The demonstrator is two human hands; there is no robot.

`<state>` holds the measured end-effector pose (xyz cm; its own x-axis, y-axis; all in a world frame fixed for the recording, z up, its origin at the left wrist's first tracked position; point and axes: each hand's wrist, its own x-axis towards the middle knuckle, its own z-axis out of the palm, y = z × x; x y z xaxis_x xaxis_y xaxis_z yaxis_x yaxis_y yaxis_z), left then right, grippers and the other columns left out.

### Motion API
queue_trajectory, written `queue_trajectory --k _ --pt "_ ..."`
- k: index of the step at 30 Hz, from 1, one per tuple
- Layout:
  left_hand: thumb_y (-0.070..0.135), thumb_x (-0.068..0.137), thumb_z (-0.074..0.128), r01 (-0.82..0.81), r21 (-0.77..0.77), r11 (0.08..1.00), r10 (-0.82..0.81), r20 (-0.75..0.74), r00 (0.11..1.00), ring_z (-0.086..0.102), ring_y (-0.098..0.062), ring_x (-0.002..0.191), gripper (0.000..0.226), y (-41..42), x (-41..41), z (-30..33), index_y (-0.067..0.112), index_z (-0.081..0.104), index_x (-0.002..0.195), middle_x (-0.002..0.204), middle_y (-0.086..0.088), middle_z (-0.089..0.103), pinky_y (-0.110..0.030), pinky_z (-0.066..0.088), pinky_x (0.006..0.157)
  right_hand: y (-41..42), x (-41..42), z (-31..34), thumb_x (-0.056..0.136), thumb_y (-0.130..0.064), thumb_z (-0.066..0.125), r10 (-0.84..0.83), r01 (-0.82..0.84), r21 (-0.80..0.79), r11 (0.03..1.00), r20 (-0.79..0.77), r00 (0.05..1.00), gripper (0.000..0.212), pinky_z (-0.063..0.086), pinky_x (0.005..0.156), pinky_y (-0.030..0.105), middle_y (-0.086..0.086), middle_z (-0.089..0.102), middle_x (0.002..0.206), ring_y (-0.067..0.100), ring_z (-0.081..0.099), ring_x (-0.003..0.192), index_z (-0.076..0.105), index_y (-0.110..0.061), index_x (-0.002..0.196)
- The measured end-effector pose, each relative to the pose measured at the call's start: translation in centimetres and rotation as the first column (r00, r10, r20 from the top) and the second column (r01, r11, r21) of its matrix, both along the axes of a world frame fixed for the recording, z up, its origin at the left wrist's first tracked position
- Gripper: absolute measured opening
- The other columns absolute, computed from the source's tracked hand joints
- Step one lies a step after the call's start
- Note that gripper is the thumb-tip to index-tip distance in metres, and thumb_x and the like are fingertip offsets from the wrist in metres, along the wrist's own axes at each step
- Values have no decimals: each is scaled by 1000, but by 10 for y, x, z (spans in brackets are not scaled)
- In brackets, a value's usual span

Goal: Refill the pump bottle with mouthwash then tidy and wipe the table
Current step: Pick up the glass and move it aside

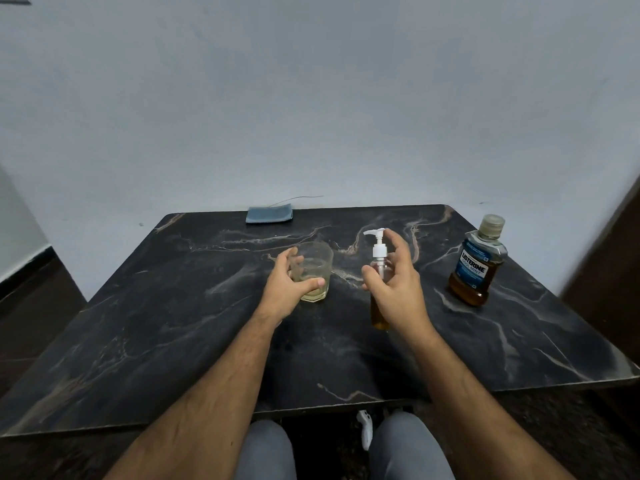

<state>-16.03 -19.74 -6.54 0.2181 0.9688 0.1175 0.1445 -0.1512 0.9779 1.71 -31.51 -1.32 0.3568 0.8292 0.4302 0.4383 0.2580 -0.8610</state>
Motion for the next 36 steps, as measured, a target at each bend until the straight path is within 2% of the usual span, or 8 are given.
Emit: queue_trajectory --k 7,11,14,17,19,23,28,36 --pt "20 73 85 19 33 999 -19 -18 1000 50 -13 127 94 -5 0 -3 24 30 149 143 6 49 -34 40 109 2 -6 1 85 -12 56 74 -75 14 997 66 995 86 56 73 47 14 61 80 32 60 71 18 -62 143" --pt "18 76 83 24 68 997 -22 -18 1000 53 -7 120 91 -8 1 -4 23 29 149 139 8 50 -23 40 101 11 -10 -5 87 -13 57 91 -93 5 996 168 982 81 47 63 24 -8 55 74 7 50 59 22 -52 148" --pt "18 76 83 26 76 997 -25 -10 1000 57 -5 119 90 -6 0 -6 24 30 149 140 8 52 -18 42 98 18 -15 -9 90 -23 64 100 -97 -25 995 267 959 76 46 72 21 -14 57 91 0 54 68 24 -51 148" --pt "17 76 84 26 83 996 -25 -9 1000 57 7 108 90 -7 0 -6 24 31 148 136 9 53 -12 43 93 24 -18 -9 88 -29 68 124 -109 -62 992 318 940 74 49 91 27 -8 61 122 5 60 99 28 -49 147" --pt "15 76 84 28 84 996 -29 5 1000 57 10 107 88 -6 0 -7 24 33 147 134 9 55 -16 45 98 29 -21 -7 88 -27 67 129 -112 -69 991 342 931 70 51 91 30 -9 62 123 7 61 98 32 -46 145" --pt "17 74 85 31 81 996 -31 3 1000 59 0 115 88 -4 -1 -11 27 34 146 133 11 56 -27 44 105 38 -25 -4 87 -27 64 123 -98 -85 991 357 926 62 51 75 28 -11 65 112 -1 56 70 35 -45 138" --pt "19 74 85 30 77 997 -31 9 999 59 -4 119 90 -3 -1 -13 30 33 147 136 10 58 -33 46 107 43 -27 -5 88 -24 65 118 -73 -137 988 363 924 58 44 63 22 -13 65 102 2 56 61 36 -44 133" --pt "21 73 85 32 75 997 -33 5 999 58 -5 121 90 -1 -2 -15 30 34 146 136 9 58 -36 45 108 47 -31 -6 87 -20 62 84 -28 -148 989 388 918 43 49 61 31 -9 63 87 7 58 67 39 -40 117"
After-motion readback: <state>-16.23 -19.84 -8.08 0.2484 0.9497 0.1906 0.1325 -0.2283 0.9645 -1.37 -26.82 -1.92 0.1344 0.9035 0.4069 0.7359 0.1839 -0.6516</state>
